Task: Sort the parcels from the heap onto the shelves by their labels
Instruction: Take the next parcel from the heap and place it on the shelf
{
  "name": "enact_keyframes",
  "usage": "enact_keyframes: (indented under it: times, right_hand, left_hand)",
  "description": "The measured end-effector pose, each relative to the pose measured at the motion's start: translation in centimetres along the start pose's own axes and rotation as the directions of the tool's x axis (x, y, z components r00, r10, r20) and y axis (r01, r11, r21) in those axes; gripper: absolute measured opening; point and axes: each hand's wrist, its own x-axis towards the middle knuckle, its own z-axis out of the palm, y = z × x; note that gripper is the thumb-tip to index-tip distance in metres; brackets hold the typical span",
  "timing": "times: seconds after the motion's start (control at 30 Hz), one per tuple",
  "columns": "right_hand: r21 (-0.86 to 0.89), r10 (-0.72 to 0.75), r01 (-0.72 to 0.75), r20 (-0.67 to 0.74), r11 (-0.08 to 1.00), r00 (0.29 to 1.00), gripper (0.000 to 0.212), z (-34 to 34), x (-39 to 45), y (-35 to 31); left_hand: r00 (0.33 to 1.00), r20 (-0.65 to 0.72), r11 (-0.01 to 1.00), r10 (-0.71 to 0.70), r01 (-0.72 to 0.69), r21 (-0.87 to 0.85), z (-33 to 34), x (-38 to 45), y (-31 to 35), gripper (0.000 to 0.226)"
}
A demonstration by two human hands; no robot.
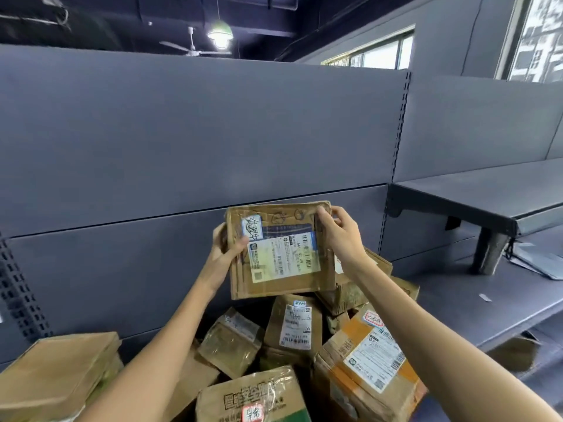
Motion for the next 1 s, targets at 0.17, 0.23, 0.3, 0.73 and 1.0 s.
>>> enact_keyframes:
  times: [0.17, 0.23, 0.3, 0.73, 1.0]
  right_hand:
    - [-0.015, 0.042, -0.041, 0.080, 0.999, 0.996, 0.032, -0.7, -1.0, 1.1]
    - [-0.042, 0.056, -0.051, 0.111, 0.998, 0.992, 0.033, -1.1, -1.1, 1.4]
    - [-0.040, 0.074, -0.069, 0.129, 0.997, 0.989, 0.046, -1.7, -1.0, 1.8]
    - [0.104, 0.150, -0.205, 0.385, 0.973, 0.911, 0.056, -2.6, -1.5, 4.3]
    - [0.167, 0.090, -0.136, 0.261, 0.977, 0.961, 0.070, -2.2, -0.8, 2.8]
  left_hand:
    - [0.998, -0.057, 1.000, -0.006, 0.004, -0.030, 0.1, -0.4, -1.1, 0.086]
    - [0.999, -0.037, 1.000, 0.009, -0.009, -0.001, -0.4, 0.1, -0.7, 0.080]
    - [1.000, 0.012, 0.999, 0.002, -0.003, 0.035, -1.0, 0.8, 0.2, 0.076]
    - [0.944, 0.276, 0.981, -0.181, 0.155, 0.113, -2.3, 1.5, 4.3, 0.070]
    - [0.926, 0.288, 0.967, -0.244, 0.207, 0.151, -3.4, 1.3, 1.9, 0.082]
